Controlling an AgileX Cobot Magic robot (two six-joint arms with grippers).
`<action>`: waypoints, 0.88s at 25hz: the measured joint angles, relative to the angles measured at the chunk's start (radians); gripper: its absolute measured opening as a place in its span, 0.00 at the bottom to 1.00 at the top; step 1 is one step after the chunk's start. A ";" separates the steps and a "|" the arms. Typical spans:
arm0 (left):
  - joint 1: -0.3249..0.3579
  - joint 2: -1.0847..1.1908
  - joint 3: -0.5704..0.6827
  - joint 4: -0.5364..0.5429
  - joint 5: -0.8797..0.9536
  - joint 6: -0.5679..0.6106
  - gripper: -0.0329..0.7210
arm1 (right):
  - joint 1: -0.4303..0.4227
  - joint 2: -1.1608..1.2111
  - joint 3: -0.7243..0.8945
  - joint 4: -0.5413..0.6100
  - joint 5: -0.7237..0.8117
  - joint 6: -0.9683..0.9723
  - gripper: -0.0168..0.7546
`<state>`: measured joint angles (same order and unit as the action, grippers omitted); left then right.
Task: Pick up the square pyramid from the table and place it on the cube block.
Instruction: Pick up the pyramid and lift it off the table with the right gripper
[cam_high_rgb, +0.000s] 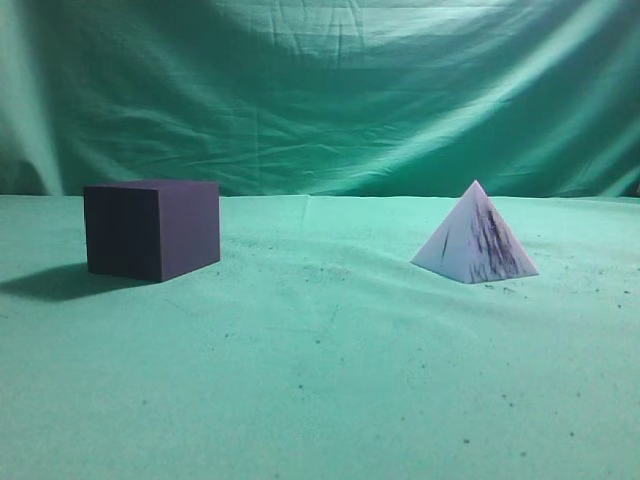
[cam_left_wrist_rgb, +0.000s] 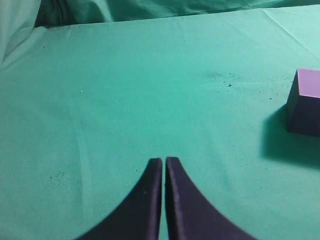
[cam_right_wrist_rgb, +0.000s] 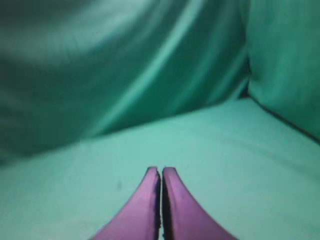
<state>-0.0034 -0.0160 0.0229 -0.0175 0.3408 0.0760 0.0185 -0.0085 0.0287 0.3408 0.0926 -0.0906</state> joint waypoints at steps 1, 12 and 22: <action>0.000 0.000 0.000 0.000 0.000 0.000 0.04 | 0.000 0.000 0.000 0.045 -0.088 0.000 0.02; 0.000 0.000 0.000 0.000 0.000 0.000 0.04 | 0.000 0.183 -0.227 0.083 0.155 -0.078 0.02; 0.000 0.000 0.000 0.000 0.007 0.000 0.04 | 0.079 0.659 -0.554 0.118 0.486 -0.143 0.02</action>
<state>-0.0034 -0.0160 0.0229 -0.0175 0.3481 0.0760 0.0974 0.6505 -0.5253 0.4587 0.5785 -0.2340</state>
